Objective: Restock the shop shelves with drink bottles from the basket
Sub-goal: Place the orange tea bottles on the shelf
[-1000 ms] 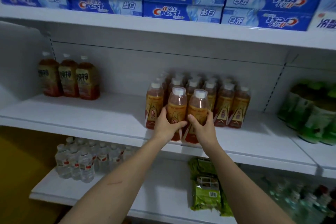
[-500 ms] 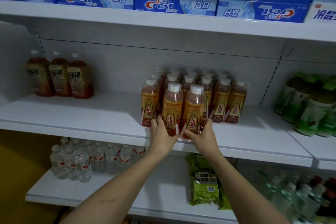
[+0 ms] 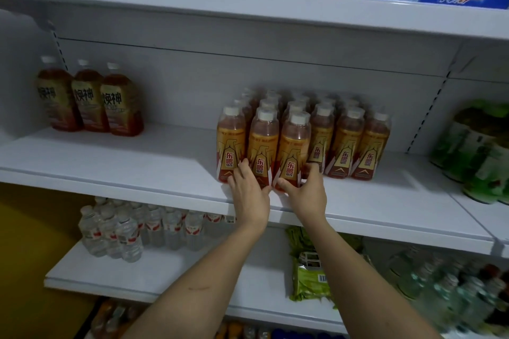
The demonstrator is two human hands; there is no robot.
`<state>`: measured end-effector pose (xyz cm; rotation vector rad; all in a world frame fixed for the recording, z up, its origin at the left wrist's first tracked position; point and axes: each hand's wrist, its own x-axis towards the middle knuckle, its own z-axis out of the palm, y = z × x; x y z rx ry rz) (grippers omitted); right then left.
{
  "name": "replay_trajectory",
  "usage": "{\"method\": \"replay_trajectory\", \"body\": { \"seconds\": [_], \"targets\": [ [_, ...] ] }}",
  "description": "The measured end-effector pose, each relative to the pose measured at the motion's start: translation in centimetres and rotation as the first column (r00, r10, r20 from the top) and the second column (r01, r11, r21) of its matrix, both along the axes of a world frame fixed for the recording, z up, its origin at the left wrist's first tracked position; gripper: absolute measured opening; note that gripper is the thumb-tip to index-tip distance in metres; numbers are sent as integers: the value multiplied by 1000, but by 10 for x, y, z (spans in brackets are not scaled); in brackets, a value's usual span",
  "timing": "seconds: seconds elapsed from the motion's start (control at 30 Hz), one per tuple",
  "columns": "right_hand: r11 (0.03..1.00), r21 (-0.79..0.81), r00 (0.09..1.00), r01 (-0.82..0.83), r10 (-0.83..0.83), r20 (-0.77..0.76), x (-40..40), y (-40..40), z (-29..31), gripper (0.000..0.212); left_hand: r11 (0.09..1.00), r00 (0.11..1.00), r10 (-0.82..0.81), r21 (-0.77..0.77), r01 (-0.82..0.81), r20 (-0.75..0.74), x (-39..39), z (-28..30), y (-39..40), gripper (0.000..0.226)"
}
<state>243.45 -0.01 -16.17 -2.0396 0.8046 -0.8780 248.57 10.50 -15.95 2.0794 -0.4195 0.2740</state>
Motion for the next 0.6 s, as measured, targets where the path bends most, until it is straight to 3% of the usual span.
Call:
{"method": "replay_trajectory", "body": {
  "seconds": [0.23, 0.37, 0.43, 0.6],
  "targets": [
    [1000, -15, 999, 9, -10, -48, 2, -3, 2, 62, 1000, 998, -19, -20, 21, 66, 0, -8, 4, 74],
    [997, 33, 995, -68, 70, -64, -4, -5, 3, 58, 997, 992, -78, -1, 78, 98, -1, -12, 16, 41],
    [997, 28, 993, -74, 76, -88, -10, -2, 3, 47, 989, 985, -150, 0, 151, 82, -5, -16, 25, 39],
    [997, -44, 997, -56, 58, 53, -40, 40, -13, 36, 921, 899, -370, 217, 322, 235, -29, -58, 65, 45]
  ]
}}
